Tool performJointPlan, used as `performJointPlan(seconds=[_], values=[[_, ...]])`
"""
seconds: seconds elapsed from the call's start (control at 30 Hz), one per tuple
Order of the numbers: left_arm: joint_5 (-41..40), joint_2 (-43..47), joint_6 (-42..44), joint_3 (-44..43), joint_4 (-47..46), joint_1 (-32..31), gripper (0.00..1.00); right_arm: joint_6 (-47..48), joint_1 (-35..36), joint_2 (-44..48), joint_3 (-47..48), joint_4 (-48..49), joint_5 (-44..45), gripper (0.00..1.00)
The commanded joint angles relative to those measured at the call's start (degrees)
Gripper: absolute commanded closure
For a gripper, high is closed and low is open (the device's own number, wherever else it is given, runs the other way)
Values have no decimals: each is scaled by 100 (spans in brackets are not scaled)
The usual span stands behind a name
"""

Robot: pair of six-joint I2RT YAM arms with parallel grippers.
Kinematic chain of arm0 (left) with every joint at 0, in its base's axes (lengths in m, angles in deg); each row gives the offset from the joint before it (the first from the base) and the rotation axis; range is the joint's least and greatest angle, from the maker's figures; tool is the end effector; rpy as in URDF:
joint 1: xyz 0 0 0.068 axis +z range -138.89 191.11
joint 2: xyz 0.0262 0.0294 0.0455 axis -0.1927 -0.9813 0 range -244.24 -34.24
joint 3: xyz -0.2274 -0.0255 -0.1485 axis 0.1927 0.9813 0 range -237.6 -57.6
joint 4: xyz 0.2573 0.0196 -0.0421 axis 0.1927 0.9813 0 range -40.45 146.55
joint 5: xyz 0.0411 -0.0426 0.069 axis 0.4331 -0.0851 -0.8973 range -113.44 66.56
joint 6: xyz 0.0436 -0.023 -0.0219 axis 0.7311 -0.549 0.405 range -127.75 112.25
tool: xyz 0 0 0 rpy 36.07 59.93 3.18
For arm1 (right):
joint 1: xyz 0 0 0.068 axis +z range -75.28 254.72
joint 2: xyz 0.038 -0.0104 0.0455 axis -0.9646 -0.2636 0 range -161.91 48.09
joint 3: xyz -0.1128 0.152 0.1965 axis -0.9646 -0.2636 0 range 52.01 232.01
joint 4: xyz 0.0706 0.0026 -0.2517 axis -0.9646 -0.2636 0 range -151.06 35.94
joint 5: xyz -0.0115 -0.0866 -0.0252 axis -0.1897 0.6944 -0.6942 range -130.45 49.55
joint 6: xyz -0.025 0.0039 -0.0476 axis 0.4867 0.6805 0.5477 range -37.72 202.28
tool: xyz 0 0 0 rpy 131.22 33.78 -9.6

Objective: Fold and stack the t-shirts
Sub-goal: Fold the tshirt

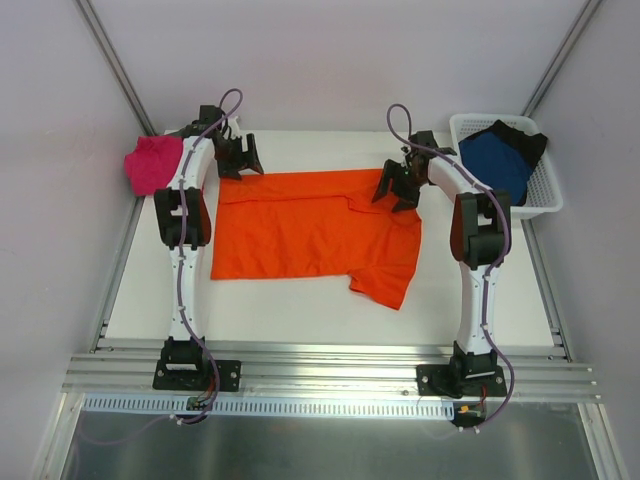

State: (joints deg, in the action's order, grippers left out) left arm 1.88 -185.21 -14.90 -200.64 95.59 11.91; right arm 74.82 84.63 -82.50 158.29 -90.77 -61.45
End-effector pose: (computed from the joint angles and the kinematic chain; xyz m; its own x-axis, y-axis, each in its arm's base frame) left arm 0.5644 -0.0074 0.1813 -0.8320 -0.1242 -0.5407 0.1365 0.8988 -0.4165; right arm 0.4822 0.0973 0.1740 -0.8975 -0.0337 -0.4397 -0.2169 0.9018 0.3737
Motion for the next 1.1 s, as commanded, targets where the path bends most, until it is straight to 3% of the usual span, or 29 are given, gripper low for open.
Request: performJointPlan(seconds=[0.0,0.23,0.47,0.57,0.73,0.9,1.07], values=[[219,-116,-207,-285,-271,-18,20,175,-77,-2,358,-3,438,27],[219,146,-189,-295,-412,-71,21,333,28,-11,675,41,649,27],[-273,1596,-14,311,-394,-211,16,421,151,638,359,32,412,27],[-519,2290,135,855,-412,-273,16,369,186,973,-80,41,316,27],[-729,3266,311,2621,-412,-431,17,202,186,1272,-827,6,105,27],[-827,3662,189,4096,-412,-545,18,52,222,1325,-1372,41,-10,27],[-792,3523,109,4680,-412,-546,18,26,239,1272,-1435,67,-28,27]])
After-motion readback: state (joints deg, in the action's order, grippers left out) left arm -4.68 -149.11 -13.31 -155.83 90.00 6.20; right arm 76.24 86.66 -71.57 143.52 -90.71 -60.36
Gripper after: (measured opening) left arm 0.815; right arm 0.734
